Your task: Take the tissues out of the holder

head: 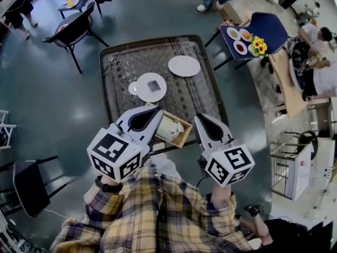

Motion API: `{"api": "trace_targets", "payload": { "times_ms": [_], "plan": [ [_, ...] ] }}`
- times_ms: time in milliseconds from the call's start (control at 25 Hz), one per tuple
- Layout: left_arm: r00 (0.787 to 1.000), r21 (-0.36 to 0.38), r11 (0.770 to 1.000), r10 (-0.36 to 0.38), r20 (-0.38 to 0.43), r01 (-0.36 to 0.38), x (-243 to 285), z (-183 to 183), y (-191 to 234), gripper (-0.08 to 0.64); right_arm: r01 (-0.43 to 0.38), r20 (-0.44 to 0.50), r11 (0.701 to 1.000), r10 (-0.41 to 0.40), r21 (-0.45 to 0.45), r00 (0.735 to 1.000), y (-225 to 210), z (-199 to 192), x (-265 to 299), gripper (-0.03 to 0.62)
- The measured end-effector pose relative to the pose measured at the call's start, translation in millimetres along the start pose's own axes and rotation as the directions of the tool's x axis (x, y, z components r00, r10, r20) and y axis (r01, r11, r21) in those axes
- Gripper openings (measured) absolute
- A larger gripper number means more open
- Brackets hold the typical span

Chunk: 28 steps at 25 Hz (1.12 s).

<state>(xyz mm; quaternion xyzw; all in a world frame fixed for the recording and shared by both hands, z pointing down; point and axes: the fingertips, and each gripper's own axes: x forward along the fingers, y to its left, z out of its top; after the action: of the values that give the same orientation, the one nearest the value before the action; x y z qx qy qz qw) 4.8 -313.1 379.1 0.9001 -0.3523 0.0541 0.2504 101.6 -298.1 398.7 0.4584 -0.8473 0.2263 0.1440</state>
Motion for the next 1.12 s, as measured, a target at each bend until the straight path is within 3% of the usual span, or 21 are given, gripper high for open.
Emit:
{"api": "trace_targets", "payload": {
  "times_ms": [240,480,760,1120],
  "plan": [
    [1.0,-0.032,0.999,0.025,-0.014,-0.026,-4.2,-13.6,9.7,0.015,-0.026,-0.139,0.998,0.018,-0.056,0.99,-0.2,-37.6,18.8,0.024],
    [0.998,-0.065,0.997,0.051,-0.024,-0.052,-8.7,-25.3,20.8,0.015,-0.109,-0.347,0.98,0.046,-0.166,0.937,6.3,-87.2,41.6,0.097],
    [0.996,-0.102,0.991,0.082,-0.024,-0.084,-15.9,-33.2,33.9,0.015,-0.236,-0.542,0.94,0.069,-0.245,0.838,13.3,-139.0,64.3,0.166],
    [0.992,-0.144,0.982,0.116,-0.043,-0.121,-25.4,-48.9,46.7,0.015,-0.417,-0.734,0.861,0.079,-0.29,0.675,18.9,-204.5,93.9,0.255]
  ]
}}
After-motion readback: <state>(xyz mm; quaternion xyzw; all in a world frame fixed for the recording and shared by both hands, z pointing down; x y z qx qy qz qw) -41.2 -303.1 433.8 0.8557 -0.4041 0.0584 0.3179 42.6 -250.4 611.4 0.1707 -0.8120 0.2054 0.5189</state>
